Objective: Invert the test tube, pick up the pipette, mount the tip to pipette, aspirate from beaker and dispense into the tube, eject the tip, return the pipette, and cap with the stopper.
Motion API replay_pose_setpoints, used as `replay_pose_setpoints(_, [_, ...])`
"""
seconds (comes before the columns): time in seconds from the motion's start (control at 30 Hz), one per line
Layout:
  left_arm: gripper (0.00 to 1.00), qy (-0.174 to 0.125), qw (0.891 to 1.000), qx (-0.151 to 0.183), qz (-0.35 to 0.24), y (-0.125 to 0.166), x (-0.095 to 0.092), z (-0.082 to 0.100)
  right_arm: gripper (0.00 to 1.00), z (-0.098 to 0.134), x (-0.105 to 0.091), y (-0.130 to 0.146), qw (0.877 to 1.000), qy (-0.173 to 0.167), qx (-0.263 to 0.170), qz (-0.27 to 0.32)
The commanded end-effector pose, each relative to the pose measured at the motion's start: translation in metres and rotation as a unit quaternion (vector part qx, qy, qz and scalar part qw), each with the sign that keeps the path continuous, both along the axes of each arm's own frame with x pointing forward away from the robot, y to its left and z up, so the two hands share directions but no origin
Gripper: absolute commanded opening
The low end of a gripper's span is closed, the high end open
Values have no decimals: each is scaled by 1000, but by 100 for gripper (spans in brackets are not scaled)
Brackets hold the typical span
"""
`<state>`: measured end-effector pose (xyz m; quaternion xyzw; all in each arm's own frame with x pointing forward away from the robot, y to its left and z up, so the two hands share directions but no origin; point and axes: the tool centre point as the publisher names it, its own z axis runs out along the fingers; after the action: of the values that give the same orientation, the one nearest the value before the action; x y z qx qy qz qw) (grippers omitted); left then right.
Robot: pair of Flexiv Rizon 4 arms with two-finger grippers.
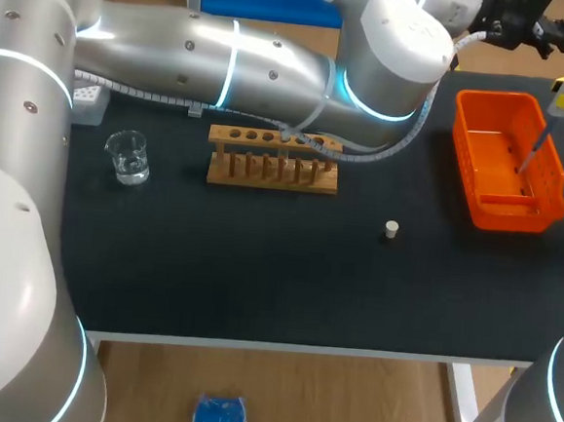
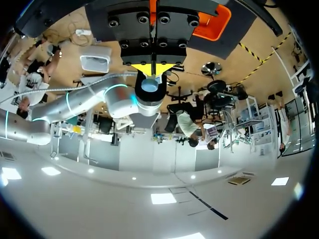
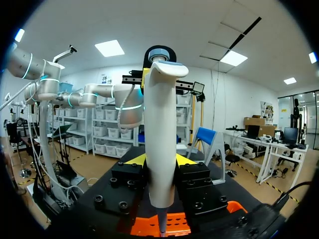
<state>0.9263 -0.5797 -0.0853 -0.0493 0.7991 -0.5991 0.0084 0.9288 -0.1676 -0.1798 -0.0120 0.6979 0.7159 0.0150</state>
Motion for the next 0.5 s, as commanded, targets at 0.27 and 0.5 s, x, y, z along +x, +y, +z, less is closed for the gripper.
replay_pose_setpoints(0.27, [0,0,1000,-29,4,0,-1,-13,0,2,1,-1,1000,0,0,2])
replay_pose_setpoints(0.5, [0,4,1000,-23,4,-2,0,-18,0,2,1,-1,1000,0,0,2])
